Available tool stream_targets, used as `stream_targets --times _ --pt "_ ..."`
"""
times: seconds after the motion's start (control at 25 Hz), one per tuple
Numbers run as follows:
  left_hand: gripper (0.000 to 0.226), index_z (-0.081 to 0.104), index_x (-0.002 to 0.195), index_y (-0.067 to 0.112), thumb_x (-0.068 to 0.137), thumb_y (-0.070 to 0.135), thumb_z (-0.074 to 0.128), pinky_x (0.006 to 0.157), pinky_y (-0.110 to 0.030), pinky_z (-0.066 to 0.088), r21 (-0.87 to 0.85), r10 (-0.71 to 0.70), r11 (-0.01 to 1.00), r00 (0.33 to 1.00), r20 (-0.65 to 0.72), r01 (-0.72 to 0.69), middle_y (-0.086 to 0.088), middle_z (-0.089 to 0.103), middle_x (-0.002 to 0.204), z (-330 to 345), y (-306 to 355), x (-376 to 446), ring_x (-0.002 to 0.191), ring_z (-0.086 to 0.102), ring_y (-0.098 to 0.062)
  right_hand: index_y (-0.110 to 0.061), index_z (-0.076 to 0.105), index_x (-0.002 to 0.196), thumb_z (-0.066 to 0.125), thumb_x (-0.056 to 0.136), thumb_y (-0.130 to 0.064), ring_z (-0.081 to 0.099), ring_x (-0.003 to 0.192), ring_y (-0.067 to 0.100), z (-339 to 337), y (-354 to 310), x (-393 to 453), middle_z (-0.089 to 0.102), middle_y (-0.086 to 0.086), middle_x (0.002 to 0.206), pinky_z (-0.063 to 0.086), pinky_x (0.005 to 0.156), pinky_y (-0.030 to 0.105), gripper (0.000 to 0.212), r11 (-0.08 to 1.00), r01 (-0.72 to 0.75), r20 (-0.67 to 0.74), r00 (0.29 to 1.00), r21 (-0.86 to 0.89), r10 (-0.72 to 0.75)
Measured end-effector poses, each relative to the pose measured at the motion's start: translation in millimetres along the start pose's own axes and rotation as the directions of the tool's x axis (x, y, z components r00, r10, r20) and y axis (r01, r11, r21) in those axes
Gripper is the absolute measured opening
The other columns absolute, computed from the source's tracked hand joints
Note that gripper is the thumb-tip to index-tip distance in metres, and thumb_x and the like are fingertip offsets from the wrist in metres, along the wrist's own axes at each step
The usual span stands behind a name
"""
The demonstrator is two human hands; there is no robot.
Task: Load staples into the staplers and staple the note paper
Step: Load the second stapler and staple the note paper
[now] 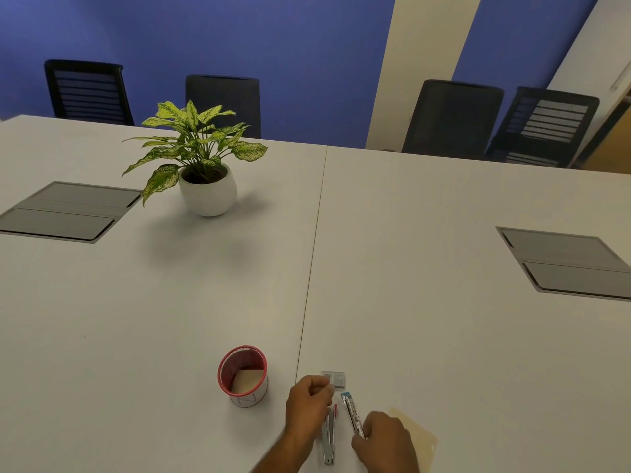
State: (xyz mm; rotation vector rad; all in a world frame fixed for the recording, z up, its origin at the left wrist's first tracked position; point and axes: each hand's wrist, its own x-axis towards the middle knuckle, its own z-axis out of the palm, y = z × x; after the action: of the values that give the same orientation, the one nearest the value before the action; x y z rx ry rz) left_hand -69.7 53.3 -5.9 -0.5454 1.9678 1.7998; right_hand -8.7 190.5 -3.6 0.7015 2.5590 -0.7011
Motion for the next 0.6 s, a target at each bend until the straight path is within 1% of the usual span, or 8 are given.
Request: stream_targets --times 0.04,0.12,0.2,0.28,0.36,0.48,0.56,0.6 --pt "0.015 0.067 0.106 0.011 0.091 0.013 0.067 0.069 -0.027 0.056 -0.052 -0.019 0.998 1.0 0.003 0.019 -0.007 0.07 0.102 1 0 -3 0.087 0.068 -0.022 -0.029 0.05 0.073 0.057 0.072 -0.047 0.063 0.09 0.018 -2 1 -1 0.066 -0.005 0.092 0.047 0.08 0.026 0.019 1.0 0.007 -0.018 1.0 0.029 -0.007" --pt "0.016 0.065 0.108 0.012 0.093 0.014 0.066 0.067 -0.027 0.056 -0.174 -0.078 0.981 0.996 0.038 0.083 -0.006 0.068 0.098 3 2 -8 0.083 0.065 -0.021 -0.029 0.051 0.068 0.059 0.068 -0.046 0.064 0.083 0.016 -6 1 -3 0.068 -0.006 0.079 0.047 0.074 0.025 0.019 0.996 0.025 -0.062 0.998 0.089 -0.02" --pt "0.018 0.064 0.112 0.013 0.095 0.015 0.065 0.07 -0.03 0.057 -0.278 -0.132 0.946 0.981 0.142 0.168 -0.009 0.069 0.102 5 3 -11 0.086 0.065 -0.022 -0.029 0.052 0.065 0.061 0.065 -0.045 0.064 0.071 0.01 -11 -1 -6 0.066 -0.004 0.065 0.046 0.066 0.022 0.018 0.989 0.084 -0.117 0.991 0.125 -0.069" --pt "0.02 0.066 0.116 0.011 0.098 0.015 0.06 0.073 -0.032 0.057 -0.322 -0.131 0.921 0.953 0.272 0.218 -0.013 0.072 0.11 5 4 -13 0.093 0.067 -0.025 -0.03 0.057 0.064 0.063 0.063 -0.046 0.061 0.06 0.003 -17 -4 -11 0.066 -0.005 0.059 0.044 0.058 0.016 0.017 0.977 0.141 -0.165 0.98 0.161 -0.114" --pt "0.021 0.068 0.116 0.01 0.1 0.013 0.056 0.07 -0.032 0.057 -0.354 -0.098 0.907 0.932 0.349 0.228 -0.013 0.075 0.11 5 6 -14 0.092 0.07 -0.025 -0.031 0.061 0.064 0.064 0.061 -0.048 0.06 0.057 0.0 -22 -8 -15 0.067 -0.009 0.059 0.042 0.053 0.012 0.017 0.965 0.184 -0.216 0.966 0.188 -0.142" --pt "0.023 0.071 0.115 0.01 0.1 0.01 0.053 0.065 -0.03 0.057 -0.381 -0.062 0.9 0.927 0.371 0.213 -0.011 0.074 0.1 2 9 -16 0.083 0.069 -0.021 -0.036 0.062 0.065 0.062 0.059 -0.051 0.062 0.06 -0.003 -29 -14 -23 0.068 -0.019 0.063 0.044 0.055 0.012 0.015 0.947 0.255 -0.26 0.944 0.195 -0.2" --pt "0.024 0.07 0.117 0.007 0.1 0.008 0.053 0.066 -0.033 0.057 -0.404 -0.025 0.894 0.922 0.385 0.193 -0.011 0.071 0.094 0 10 -17 0.077 0.066 -0.021 -0.044 0.06 0.072 0.065 0.061 -0.051 0.063 0.061 -0.001 -35 -18 -29 0.067 -0.027 0.072 0.046 0.058 0.013 0.014 0.928 0.31 -0.267 0.93 0.205 -0.252" --pt "0.024 0.069 0.119 0.005 0.1 0.007 0.054 0.068 -0.036 0.057 -0.416 -0.007 0.891 0.92 0.392 0.184 -0.012 0.07 0.094 0 10 -17 0.077 0.064 -0.022 -0.048 0.057 0.08 0.066 0.063 -0.05 0.063 0.06 0.002 -39 -19 -32 0.067 -0.023 0.075 0.047 0.059 0.014 0.02 0.916 0.345 -0.259 0.922 0.204 -0.29"
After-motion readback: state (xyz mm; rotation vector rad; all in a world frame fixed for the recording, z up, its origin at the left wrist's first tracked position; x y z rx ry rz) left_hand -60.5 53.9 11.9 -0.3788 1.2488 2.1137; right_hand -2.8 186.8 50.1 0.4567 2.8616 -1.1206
